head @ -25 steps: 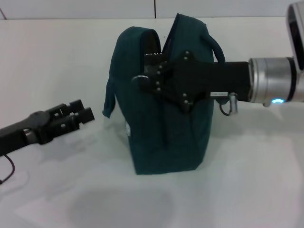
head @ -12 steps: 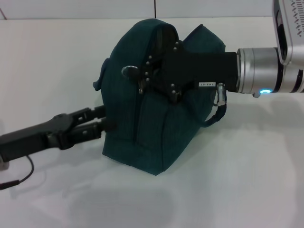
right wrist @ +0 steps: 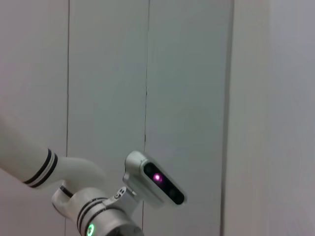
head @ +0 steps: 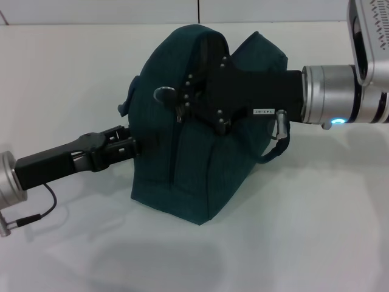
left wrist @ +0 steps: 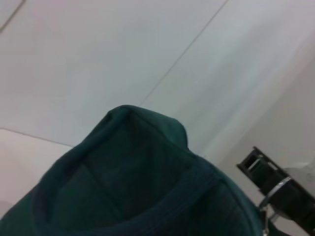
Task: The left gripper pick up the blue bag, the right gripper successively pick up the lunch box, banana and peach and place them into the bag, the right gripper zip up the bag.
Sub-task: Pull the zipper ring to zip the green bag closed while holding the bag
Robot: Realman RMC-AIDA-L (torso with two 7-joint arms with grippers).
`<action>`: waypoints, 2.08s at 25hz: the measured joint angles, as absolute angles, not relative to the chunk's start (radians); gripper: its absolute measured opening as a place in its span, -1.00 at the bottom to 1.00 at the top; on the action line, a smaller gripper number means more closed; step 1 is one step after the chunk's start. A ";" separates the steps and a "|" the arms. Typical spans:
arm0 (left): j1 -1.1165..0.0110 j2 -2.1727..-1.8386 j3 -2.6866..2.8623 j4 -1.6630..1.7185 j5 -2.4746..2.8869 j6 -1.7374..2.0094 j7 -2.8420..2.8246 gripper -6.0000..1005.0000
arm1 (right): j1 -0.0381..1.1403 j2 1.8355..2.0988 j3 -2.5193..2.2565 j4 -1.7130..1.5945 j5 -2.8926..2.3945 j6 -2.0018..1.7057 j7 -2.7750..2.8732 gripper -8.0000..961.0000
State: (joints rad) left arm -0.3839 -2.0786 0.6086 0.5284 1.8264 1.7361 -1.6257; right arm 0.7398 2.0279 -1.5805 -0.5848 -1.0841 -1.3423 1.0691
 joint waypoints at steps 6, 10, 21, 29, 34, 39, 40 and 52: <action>-0.365 -2.078 0.609 0.527 1.814 1.719 -1.623 0.73 | 0.726 2.028 -1.585 -0.584 -1.073 -1.347 1.069 -0.96; -0.345 -2.079 0.608 0.526 1.777 1.724 -1.616 0.38 | 0.715 2.028 -1.585 -0.584 -1.065 -1.350 1.071 -0.96; -0.346 -2.082 0.614 0.501 1.776 1.726 -1.600 -0.59 | 0.675 2.028 -1.599 -0.582 -1.017 -1.349 1.076 -0.96; -0.356 -2.087 0.614 0.494 1.771 1.728 -1.544 -0.87 | 0.666 2.028 -1.599 -0.544 -0.948 -1.355 1.092 -0.96; -0.380 -2.087 0.616 0.462 1.770 1.727 -1.523 -0.87 | 0.666 2.028 -1.600 -0.508 -0.900 -1.361 1.157 -0.96; -0.398 -2.087 0.619 0.442 1.774 1.727 -1.500 -0.88 | 0.666 2.028 -1.600 -0.488 -0.865 -1.372 1.203 -0.96; -0.401 -2.086 0.620 0.438 1.774 1.727 -1.499 -0.88 | 0.666 2.028 -1.600 -0.487 -0.864 -1.376 1.208 -0.96; -0.408 -2.085 0.620 0.434 1.770 1.727 -1.528 -0.88 | 0.665 2.028 -1.592 -0.482 -0.862 -1.405 1.255 -0.96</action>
State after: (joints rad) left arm -0.4077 -2.0854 0.6197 0.4336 1.7700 1.7272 -1.5283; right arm 0.6651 2.0279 -1.5918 -0.4824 -0.8624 -1.4047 1.2545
